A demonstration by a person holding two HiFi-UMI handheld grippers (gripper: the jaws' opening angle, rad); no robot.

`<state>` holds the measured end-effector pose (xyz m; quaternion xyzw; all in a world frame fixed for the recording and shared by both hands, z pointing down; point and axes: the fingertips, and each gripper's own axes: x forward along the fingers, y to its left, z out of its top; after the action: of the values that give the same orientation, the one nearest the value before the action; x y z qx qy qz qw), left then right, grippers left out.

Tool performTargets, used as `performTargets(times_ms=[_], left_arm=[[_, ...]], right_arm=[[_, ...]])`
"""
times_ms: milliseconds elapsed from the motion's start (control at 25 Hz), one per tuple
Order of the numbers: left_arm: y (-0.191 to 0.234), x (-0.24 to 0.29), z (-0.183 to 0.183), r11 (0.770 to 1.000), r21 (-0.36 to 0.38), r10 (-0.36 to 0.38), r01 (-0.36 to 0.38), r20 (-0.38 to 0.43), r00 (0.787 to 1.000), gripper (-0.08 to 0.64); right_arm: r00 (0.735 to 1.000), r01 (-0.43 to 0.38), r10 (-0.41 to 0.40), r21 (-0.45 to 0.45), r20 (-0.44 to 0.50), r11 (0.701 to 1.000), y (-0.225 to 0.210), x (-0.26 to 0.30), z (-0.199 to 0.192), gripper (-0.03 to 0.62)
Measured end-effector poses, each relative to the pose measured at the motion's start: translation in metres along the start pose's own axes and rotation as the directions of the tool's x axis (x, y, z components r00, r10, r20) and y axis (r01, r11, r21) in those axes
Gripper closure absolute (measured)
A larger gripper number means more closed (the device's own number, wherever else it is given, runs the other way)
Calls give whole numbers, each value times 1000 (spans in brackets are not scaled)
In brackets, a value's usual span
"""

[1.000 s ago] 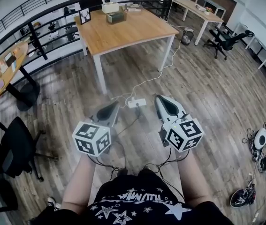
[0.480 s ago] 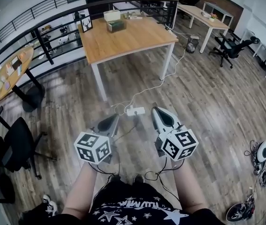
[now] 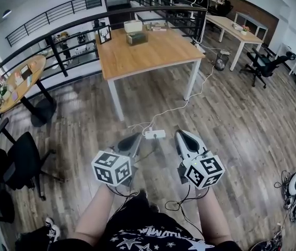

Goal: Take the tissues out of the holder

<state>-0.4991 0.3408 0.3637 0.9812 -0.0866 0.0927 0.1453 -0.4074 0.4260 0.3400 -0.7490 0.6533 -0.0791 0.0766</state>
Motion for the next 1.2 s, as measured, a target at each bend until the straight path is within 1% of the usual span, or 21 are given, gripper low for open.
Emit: performTargets(times_ms=[120, 200, 320, 400, 480, 560, 680, 920, 1080, 1200], left_arm=[[14, 18, -3, 1000, -4, 3, -3, -4, 1000, 546], [29, 33, -3, 1000, -20, 4, -4, -1, 1000, 546], [56, 57, 6, 999, -33, 2, -1, 17, 1000, 546], [80, 75, 15, 999, -29, 14, -13, 30, 999, 546], [106, 96, 24, 999, -43, 20, -19, 37, 999, 546], [129, 120, 35, 998, -55, 6, -3, 47, 999, 546], [157, 155, 51, 999, -43, -21, 24, 56, 998, 546], [207, 209, 71, 998, -32, -55, 56, 37, 998, 546], [234, 234, 74, 997, -60, -53, 55, 21, 998, 546], [248, 253, 72, 997, -58, -49, 50, 8, 999, 546]], right_arm=[[1000, -13, 13, -4, -27, 1000, -12, 16, -11, 574], [998, -28, 27, -7, -50, 1000, -21, 33, -17, 574], [998, -41, 42, 10, -44, 999, -35, 66, -14, 574], [999, -36, 36, -7, -41, 999, -46, 93, -11, 574], [999, -25, 24, -30, -44, 999, -60, 121, -7, 573], [999, -12, 10, -40, -40, 999, -78, 149, -1, 572], [999, 12, -14, -43, -37, 999, -102, 189, 6, 572], [997, 44, -46, -32, -61, 999, -136, 256, 5, 572], [997, 33, -34, -12, -63, 999, -149, 289, 1, 572], [997, 30, -30, -5, -77, 1000, -165, 310, -6, 572]])
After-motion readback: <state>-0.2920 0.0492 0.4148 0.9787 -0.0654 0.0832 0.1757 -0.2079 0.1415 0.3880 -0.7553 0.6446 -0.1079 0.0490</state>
